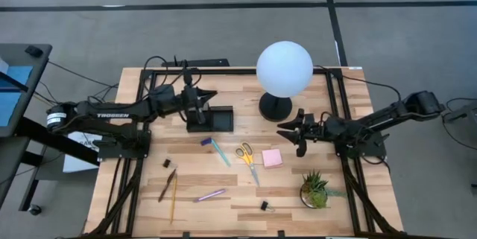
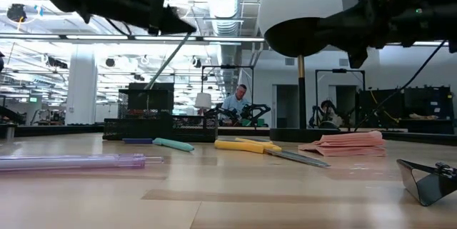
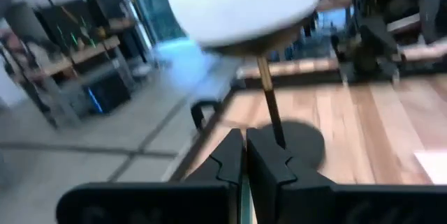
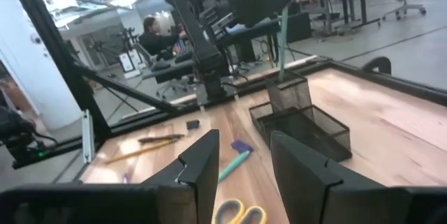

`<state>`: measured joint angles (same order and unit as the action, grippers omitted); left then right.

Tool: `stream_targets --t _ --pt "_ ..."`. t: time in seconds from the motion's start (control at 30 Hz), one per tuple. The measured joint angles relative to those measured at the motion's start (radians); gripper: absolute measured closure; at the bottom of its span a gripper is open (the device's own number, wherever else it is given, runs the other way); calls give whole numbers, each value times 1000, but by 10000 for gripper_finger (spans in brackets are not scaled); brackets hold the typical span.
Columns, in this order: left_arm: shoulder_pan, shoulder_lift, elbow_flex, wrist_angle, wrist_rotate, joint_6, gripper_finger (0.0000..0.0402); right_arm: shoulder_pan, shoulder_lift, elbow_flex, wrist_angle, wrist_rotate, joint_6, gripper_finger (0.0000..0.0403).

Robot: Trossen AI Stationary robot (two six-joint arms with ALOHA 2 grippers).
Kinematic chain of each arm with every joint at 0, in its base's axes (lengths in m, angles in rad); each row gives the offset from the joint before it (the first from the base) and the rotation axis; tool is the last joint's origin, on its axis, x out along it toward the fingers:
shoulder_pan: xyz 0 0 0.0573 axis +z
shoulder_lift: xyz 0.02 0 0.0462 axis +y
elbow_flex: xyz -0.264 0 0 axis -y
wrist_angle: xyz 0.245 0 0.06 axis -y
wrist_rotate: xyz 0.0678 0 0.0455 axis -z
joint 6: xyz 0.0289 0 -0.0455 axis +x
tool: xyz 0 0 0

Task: Pick and place office supplies into organizer
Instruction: Put the bottom left blue pencil into the black desk organizer, then put the blue pen into the black desk organizer

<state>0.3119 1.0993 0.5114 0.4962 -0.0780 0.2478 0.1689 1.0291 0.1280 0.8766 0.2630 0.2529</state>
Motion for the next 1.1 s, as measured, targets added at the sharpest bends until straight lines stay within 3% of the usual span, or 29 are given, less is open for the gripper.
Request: stream_targets --t 0.17,0.33,0.7,0.93,1.1 --pt "0 24 0 -162 -35 -94 401 -1 38 0 2 0 1 280" --pt "0 70 1 -180 -40 -117 391 -1 71 0 47 0 1 280" --pt "-9 111 1 -184 -96 -142 276 -1 180 4 172 0 1 280" --pt "-46 28 10 -112 -118 -138 252 -1 241 68 172 -4 0 281" --pt "-82 -117 76 -201 -130 -103 255 3 309 133 172 -91 1 281"
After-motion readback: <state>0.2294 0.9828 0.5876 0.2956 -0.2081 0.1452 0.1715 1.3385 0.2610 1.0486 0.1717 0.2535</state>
